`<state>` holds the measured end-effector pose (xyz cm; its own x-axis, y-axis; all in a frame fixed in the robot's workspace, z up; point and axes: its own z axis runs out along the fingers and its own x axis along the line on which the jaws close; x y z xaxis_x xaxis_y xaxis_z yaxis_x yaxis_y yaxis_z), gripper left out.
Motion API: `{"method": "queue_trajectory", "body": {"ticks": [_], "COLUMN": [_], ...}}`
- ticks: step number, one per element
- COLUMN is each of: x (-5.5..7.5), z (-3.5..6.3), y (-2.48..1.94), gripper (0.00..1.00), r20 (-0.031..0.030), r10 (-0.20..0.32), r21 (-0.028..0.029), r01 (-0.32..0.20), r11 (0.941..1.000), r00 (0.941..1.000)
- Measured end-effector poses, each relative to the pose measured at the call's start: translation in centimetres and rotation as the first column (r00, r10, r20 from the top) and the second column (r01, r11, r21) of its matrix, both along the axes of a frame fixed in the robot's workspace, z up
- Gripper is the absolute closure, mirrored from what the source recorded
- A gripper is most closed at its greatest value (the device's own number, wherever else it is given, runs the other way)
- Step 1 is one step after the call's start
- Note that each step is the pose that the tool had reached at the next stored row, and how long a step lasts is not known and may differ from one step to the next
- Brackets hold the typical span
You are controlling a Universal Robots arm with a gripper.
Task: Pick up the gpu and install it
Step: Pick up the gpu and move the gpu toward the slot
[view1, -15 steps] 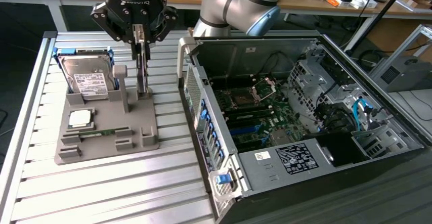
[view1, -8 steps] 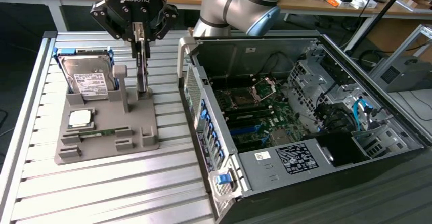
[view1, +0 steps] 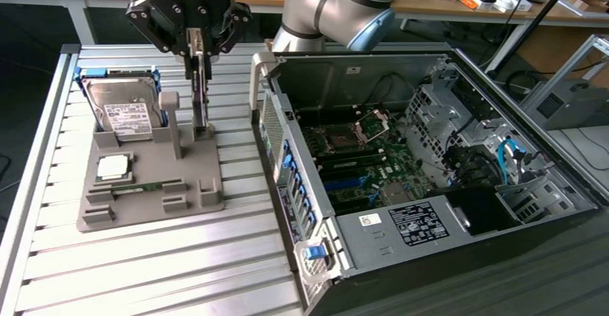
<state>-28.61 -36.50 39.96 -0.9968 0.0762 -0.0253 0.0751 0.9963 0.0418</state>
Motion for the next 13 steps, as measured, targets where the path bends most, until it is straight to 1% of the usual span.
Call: {"method": "queue_trajectory", "body": {"ticks": [13], "x": [0.0], "z": [0.62], "y": [0.0], "gripper": [0.73], "r20": [0.0], "r10": [0.0], "r21": [-0.0001], "r01": [0.0], "r11": [1.0], "r00": [1.0]}}
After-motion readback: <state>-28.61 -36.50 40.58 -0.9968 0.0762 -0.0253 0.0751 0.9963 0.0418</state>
